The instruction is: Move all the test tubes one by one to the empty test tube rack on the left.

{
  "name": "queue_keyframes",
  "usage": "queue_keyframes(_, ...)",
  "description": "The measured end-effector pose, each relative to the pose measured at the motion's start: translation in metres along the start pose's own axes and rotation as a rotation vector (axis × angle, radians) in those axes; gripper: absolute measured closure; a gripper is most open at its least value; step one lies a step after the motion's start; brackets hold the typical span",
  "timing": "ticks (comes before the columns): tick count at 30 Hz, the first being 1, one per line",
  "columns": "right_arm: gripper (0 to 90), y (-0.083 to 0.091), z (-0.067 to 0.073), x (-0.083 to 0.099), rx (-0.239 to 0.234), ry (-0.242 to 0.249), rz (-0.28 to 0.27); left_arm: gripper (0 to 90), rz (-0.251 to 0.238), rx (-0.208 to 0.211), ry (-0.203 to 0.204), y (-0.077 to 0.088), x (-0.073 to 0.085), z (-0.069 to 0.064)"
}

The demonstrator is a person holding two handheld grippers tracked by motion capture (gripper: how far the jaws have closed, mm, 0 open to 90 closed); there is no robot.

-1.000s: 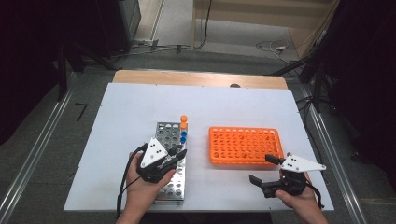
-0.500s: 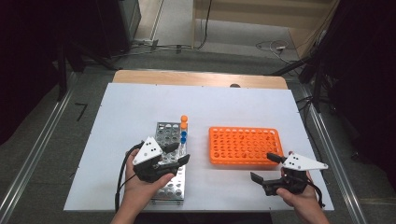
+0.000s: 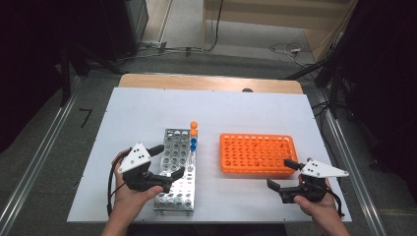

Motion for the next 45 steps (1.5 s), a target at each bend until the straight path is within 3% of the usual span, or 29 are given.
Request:
queue_keyframes(11,3.3,0.004,-0.012,0.001,0.023,-0.016,-0.006,0.0,-0.029,-0.019,0.02,0.026,0.008,0.021)
queue_keyframes(20,3.3,0.009,-0.029,0.004,0.054,-0.041,-0.016,0.0,-0.064,-0.08,0.047,0.049,0.018,0.049)
queue_keyframes(28,3.3,0.014,-0.046,0.009,0.086,-0.057,-0.017,0.0,-0.075,-0.107,0.072,0.065,0.028,0.071)
queue_keyframes(41,3.1,0.028,-0.078,0.017,0.145,-0.113,-0.048,0.0,-0.111,-0.132,0.089,0.082,0.035,0.088)
queue_keyframes(45,2.9,0.026,-0.081,0.019,0.151,-0.121,-0.037,0.0,-0.113,-0.133,0.091,0.083,0.035,0.09)
Point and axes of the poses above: each handheld gripper's, and its own axes: y roughly backward along the jaws, x roughly out of its underside, z roughly to its left, the point moved 6 cm from there along -y, roughly forward along the jaws, and after that the axes turned 1 degree about -x, right-handed, at the moved point
